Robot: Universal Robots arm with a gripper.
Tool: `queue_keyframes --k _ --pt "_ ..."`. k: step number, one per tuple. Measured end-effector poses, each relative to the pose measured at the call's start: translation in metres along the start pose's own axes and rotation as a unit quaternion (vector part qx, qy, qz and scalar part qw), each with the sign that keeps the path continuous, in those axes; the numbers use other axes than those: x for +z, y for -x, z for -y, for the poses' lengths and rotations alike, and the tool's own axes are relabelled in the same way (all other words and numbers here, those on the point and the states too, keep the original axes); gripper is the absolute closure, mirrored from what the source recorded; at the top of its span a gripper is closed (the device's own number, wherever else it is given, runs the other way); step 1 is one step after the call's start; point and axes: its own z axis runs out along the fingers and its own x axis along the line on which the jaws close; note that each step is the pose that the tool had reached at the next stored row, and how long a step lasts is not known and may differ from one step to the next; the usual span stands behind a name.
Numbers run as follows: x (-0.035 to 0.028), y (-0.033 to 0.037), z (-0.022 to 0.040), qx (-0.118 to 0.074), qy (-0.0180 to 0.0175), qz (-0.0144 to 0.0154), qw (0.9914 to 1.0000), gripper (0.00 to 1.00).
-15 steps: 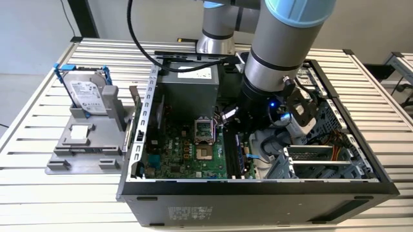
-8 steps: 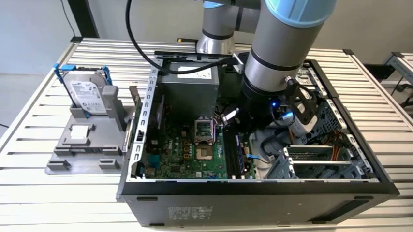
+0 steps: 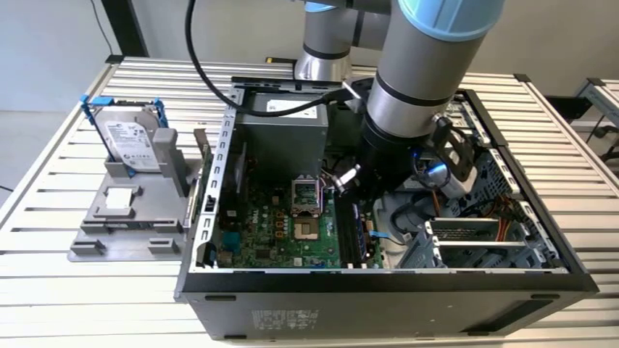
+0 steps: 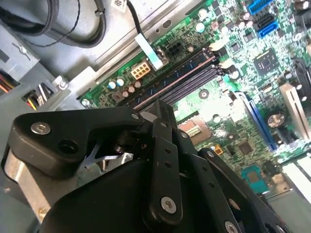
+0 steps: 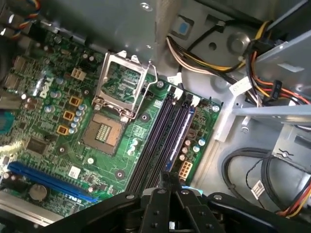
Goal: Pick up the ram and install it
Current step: 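Press down the ram until it locks into place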
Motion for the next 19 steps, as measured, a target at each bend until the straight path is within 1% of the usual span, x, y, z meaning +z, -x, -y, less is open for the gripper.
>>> queue_keyframes --k 2,4,7,9,12,13,15,16,19 --pt "0.0 0.0 0.0 -0.015 0.0002 -0.0005 0.99988 1.0" --pt "0.0 0.0 0.0 -0.033 0.0004 -0.0011 0.99946 1.0" --pt "0.0 0.0 0.0 -0.056 0.0008 -0.0018 0.99841 1.0" --pt "0.0001 0.0001 -0.0001 -0.07 0.0018 -0.0018 0.99757 1.0" --pt "0.0 0.0001 -0.0002 -0.087 0.0063 -0.0008 0.99619 1.0" --pt "0.0001 0.0001 -0.0002 -0.092 0.0086 0.0 0.99569 1.0" --pt "0.0001 0.0001 -0.0002 -0.101 0.0143 0.0026 0.9948 1.0" --pt "0.0 0.0001 -0.0003 -0.105 0.016 0.0033 0.99436 1.0" --pt "0.0001 0.0002 -0.0003 -0.118 0.0168 0.003 0.99281 1.0"
